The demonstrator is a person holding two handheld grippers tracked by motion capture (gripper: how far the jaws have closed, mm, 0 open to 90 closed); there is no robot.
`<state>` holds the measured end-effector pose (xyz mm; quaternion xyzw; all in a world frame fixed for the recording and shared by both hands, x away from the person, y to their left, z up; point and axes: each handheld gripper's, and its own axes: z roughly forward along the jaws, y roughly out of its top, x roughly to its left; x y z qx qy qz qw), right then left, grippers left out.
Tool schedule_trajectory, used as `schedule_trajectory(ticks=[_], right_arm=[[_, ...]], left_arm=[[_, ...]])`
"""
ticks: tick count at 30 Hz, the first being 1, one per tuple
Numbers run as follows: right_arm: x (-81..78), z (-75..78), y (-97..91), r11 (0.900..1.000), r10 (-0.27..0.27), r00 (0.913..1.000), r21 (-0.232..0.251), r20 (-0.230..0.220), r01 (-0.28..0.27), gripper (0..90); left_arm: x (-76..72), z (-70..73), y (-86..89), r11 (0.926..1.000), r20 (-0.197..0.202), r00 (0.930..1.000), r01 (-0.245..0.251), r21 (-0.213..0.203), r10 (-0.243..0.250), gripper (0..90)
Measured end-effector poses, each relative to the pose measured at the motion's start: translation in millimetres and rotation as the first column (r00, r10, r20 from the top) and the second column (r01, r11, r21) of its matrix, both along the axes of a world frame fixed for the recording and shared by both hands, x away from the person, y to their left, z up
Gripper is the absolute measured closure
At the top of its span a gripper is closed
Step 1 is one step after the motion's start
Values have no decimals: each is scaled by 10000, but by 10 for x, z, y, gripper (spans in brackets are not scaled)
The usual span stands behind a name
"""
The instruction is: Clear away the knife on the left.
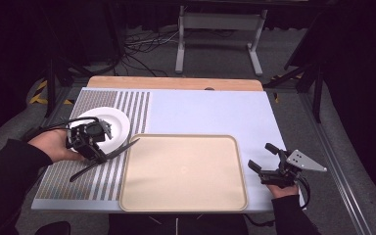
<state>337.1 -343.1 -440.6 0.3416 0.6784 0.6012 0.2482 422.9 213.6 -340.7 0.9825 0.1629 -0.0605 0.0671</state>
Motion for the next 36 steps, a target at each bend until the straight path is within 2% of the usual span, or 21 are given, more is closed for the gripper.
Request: schedule_trajectory(ticks=[1,2,3,4,7,9,12,14,17,20,22,24,28,29,30,32,34,36], right_arm=[[6,-1,2,10000,18,10000,-10,27,-18,20],[9,-1,4,10000,55,10000,4,29,-55,20],[9,0,7,10000,55,10000,11,27,-55,20],[9,2,6,10000,59,10000,13,34,-59,20],[12,2,-3,10000,60,10000,-1,41,-60,20],[10,2,1,10000,46,10000,20,6,-46,20],[11,2,4,10000,68,10000,40,39,-68,20],[12,3,-4,10000,65,10000,5,49,-65,20],[11,4,-6,10000,72,10000,0,38,-72,20],[9,5,-6,10000,58,10000,19,53,-58,20],[9,5,-9,10000,68,10000,15,57,-68,21],[11,4,-10,10000,71,10000,11,40,-71,21],[10,5,-9,10000,67,10000,-1,53,-67,21],[9,6,-9,10000,59,10000,-2,62,-59,21],[9,5,-12,10000,63,10000,-11,67,-63,21],[10,6,-13,10000,60,10000,-7,60,-59,21],[10,6,-12,10000,59,10000,-7,64,-59,21],[9,5,-11,10000,61,10000,9,40,-62,22]], left_arm=[[0,0,0,10000,0,10000,0,0,0,800],[-17,-3,-75,10000,45,10000,-23,12,23,800],[-42,6,-121,9999,235,9997,71,-105,-68,800],[-49,11,-146,9997,117,9998,141,-196,-139,800],[-54,26,-219,9995,148,9999,8,-329,-3,800],[-48,21,-268,9990,162,9993,-328,-310,333,800],[-54,12,-346,9985,152,9984,-541,-127,543,800],[-68,7,-405,9990,126,9992,-379,-249,382,800],[-59,-6,-460,9951,-25,9962,-873,-468,873,799],[-51,-35,-525,9877,-180,9891,-1471,-533,1463,799],[-46,-55,-569,9791,-408,9801,-1961,-531,1941,800],[-74,-66,-617,9814,-350,9827,-1834,-559,1817,799],[-101,-96,-684,9805,-365,9815,-1896,-521,1878,799],[-99,-107,-706,9762,-475,9767,-2114,-485,2092,799],[-98,-114,-717,9743,-474,9752,-2187,-535,2163,799],[-88,-125,-754,9652,-661,9651,-2568,-504,2533,799],[-87,-127,-765,9633,-720,9629,-2638,-493,2600,799],[-86,-149,-807,9564,-985,9547,-2870,-534,2810,799]])
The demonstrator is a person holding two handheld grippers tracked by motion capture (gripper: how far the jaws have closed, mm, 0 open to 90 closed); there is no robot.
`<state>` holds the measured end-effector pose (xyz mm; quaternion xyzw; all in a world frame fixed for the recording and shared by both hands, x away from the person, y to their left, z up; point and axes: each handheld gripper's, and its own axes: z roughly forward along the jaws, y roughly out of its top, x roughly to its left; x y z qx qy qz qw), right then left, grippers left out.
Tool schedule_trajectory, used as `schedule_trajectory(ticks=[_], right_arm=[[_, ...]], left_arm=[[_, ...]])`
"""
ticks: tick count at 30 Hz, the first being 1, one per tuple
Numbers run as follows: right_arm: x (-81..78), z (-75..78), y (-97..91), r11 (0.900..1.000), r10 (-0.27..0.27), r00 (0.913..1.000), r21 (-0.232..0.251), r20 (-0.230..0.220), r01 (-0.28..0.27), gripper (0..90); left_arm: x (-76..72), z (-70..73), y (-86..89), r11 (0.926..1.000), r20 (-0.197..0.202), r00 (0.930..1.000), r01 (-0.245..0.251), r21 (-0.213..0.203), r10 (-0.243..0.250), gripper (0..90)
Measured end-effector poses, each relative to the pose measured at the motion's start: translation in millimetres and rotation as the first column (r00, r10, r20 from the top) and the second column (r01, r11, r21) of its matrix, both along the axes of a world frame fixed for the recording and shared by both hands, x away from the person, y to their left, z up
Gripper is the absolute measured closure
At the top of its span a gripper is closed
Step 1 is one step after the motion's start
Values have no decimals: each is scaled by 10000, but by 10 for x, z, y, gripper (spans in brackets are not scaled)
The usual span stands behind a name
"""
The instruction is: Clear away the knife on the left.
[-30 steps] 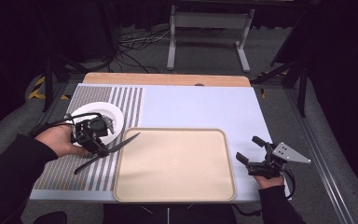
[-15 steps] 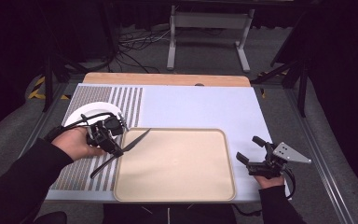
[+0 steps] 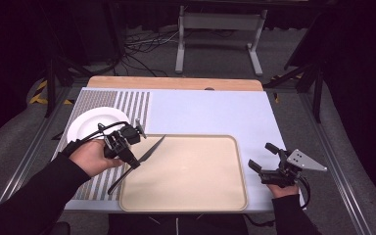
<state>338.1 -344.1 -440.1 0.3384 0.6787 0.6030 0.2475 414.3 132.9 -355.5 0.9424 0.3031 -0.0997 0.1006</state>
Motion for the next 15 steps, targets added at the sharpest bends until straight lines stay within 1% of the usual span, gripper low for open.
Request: schedule_trajectory(ticks=[2,5,6,7,8,9,11,13,15], right_arm=[[-1,1,1,10000,10,10000,-16,-8,-10,22],[-3,3,-2,10000,-10,10000,4,35,10,22],[-3,4,-4,10000,-13,10000,3,27,13,22],[-3,3,-4,10000,-14,10000,0,22,14,22],[-3,3,-2,10000,-7,10000,3,24,7,22],[-4,3,-1,10000,-5,10000,5,18,5,22],[-3,3,-4,10000,-6,10000,-10,15,6,23],[-2,2,-5,10000,-12,10000,-13,6,12,23],[1,0,-4,10000,-3,10000,-17,-22,3,23]], left_arm=[[-2,-21,-36,9998,-108,9998,-177,-23,176,799],[0,-64,-80,9995,-116,9994,-319,-3,319,799],[8,-97,-102,9994,-156,9994,-318,121,320,799],[6,-116,-113,9990,-212,9989,-412,147,415,799],[7,-133,-119,9984,-266,9981,-549,99,552,799],[20,-144,-116,9987,-294,9983,-505,114,508,799],[24,-170,-122,9980,-408,9972,-623,70,625,799],[23,-180,-126,9980,-428,9971,-629,98,633,799],[18,-196,-135,9969,-498,9957,-777,99,781,799]])
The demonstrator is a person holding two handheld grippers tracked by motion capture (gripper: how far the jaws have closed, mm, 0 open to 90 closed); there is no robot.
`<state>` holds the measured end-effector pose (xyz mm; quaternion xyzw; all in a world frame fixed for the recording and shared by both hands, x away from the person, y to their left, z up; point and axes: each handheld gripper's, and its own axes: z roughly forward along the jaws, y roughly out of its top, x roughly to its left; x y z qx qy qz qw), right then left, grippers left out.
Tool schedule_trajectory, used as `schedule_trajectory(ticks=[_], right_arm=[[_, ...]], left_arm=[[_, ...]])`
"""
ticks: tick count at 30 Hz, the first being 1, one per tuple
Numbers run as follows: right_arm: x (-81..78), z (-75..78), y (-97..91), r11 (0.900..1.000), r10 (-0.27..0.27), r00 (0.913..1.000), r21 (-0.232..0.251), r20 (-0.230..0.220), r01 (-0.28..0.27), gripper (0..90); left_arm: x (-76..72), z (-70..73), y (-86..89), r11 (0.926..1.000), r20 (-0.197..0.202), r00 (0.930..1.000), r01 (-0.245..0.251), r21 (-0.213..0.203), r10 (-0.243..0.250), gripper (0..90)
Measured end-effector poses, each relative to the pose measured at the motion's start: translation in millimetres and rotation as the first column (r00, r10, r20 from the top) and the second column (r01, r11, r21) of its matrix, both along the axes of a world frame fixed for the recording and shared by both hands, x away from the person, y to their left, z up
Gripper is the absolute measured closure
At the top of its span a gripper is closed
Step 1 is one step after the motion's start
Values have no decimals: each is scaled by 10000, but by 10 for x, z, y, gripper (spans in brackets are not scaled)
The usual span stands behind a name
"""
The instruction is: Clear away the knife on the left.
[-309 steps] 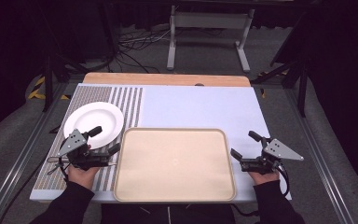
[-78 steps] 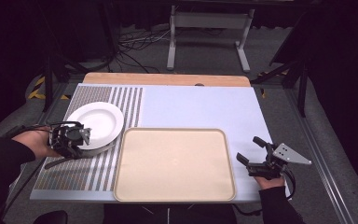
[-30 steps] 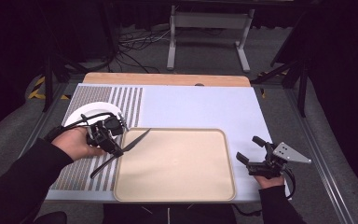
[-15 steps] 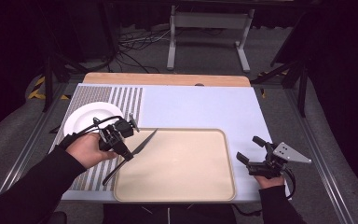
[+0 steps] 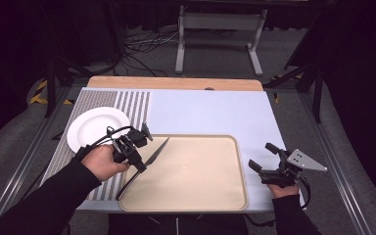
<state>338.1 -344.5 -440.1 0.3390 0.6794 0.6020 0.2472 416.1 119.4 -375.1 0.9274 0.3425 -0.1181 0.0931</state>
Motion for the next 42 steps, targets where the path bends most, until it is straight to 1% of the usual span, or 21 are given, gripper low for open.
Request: schedule_trajectory(ticks=[1,3,5,6,8,12,16,17,21,25,27,29,32,34,36,38,40,42], right_arm=[[1,-1,3,10000,-5,10000,-6,-2,5,23],[4,-1,7,10000,17,10000,2,-5,-17,24],[3,-1,7,10000,13,10000,8,-4,-13,24],[2,-1,6,10000,12,10000,12,1,-12,24],[4,-3,6,10000,-2,10000,80,-85,3,24],[10,-5,1,10000,-39,10000,49,-76,39,24],[6,-3,-4,9999,-53,10000,113,-83,54,24],[6,-3,-4,9999,-57,9999,118,-89,58,24],[11,-3,1,9999,-65,10000,78,-57,65,25],[8,-4,-3,9999,-84,9999,143,-100,86,25],[10,-3,-3,9999,-98,9999,136,-74,99,25],[8,-2,-1,9999,-108,9999,79,-53,108,26],[6,-3,-3,9998,-108,9999,138,-108,109,26],[7,-3,-4,9999,-101,9999,130,-99,102,27],[11,-3,-6,9999,-97,9999,110,-73,98,26],[11,-3,-7,9999,-95,9999,113,-76,95,26],[6,-1,-7,9998,-100,9999,147,-111,102,26],[6,0,-9,9998,-112,9999,149,-65,113,27]], left_arm=[[0,-9,-7,10000,-31,10000,-73,-54,73,799],[2,-23,-23,9998,-28,9998,-219,-8,219,799],[5,-30,-29,9997,-65,9997,-250,-32,250,799],[13,-41,-33,9992,-125,9992,-378,-126,376,799],[26,-60,-34,9985,-196,9985,-524,-175,520,799],[51,-93,-27,9970,-311,9966,-767,-100,764,799],[53,-126,-38,9972,-360,9967,-730,-158,724,799],[56,-141,-38,9970,-426,9962,-768,-135,762,799],[77,-196,-21,9955,-474,9945,-944,-123,937,798],[90,-234,-14,9935,-543,9923,-1127,-160,1117,798],[91,-247,-21,9931,-607,9917,-1153,-227,1137,799],[94,-257,-31,9933,-611,9919,-1130,-233,1114,798],[92,-266,-43,9929,-608,9914,-1174,-201,1160,798],[102,-286,-63,9937,-537,9924,-1115,-145,1106,797],[104,-302,-78,9931,-500,9919,-1173,-61,1168,796],[113,-320,-87,9935,-514,9923,-1135,-56,1131,796],[115,-337,-101,9928,-526,9914,-1197,25,1196,795],[114,-350,-114,9938,-465,9928,-1104,87,1107,795]])
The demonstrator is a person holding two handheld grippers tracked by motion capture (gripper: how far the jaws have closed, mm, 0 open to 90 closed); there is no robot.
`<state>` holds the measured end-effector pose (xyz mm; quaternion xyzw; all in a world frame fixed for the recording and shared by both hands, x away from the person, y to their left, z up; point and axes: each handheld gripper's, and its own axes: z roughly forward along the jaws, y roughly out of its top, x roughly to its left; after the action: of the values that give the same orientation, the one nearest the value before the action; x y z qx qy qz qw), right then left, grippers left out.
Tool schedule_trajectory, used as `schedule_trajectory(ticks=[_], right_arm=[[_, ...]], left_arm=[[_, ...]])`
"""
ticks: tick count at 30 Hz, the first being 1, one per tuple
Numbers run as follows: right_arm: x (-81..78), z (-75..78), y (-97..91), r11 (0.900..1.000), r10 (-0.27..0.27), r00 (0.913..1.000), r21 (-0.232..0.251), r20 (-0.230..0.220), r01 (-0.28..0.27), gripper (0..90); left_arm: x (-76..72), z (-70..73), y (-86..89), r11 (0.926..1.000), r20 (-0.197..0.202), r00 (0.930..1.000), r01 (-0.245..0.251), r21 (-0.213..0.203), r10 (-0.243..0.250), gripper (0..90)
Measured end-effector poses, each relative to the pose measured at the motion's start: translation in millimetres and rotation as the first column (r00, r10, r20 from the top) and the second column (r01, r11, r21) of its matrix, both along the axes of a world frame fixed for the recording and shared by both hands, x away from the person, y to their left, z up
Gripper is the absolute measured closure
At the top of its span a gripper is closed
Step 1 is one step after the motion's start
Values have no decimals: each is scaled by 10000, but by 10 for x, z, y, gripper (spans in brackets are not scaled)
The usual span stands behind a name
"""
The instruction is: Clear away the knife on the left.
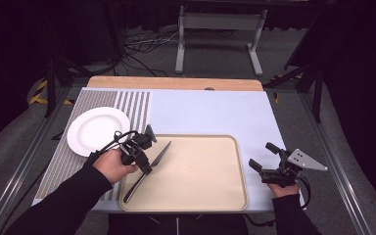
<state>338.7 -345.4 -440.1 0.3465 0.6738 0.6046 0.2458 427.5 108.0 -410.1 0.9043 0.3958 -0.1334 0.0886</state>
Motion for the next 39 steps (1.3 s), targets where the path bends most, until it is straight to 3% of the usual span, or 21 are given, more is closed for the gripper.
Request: schedule_trajectory(ticks=[22,29,32,34,36,38,39], right_arm=[[1,2,-8,10000,6,10000,10,0,-6,27],[1,3,-12,10000,20,10000,-8,56,-20,26],[2,3,-12,10000,9,10000,-14,39,-9,27],[2,3,-12,10000,23,10000,-10,42,-23,26],[2,2,-12,10000,25,10000,-14,47,-25,27],[2,3,-13,10000,9,10000,-23,39,-9,26],[2,3,-13,10000,9,10000,-21,42,-8,26]], left_arm=[[6,-108,-10,9998,-175,9998,-9,195,12,772],[8,-7,5,9991,-112,9997,193,-372,-197,598],[1,42,-6,9964,174,9988,465,-707,-454,519],[-17,72,-22,9933,655,9959,684,-933,-624,452],[-36,98,-35,9897,1165,9890,1030,-990,-913,399],[-63,106,-57,9790,1980,9701,1659,-1185,-1404,342],[-75,109,-67,9780,2132,9656,1756,-1123,-1489,314]])
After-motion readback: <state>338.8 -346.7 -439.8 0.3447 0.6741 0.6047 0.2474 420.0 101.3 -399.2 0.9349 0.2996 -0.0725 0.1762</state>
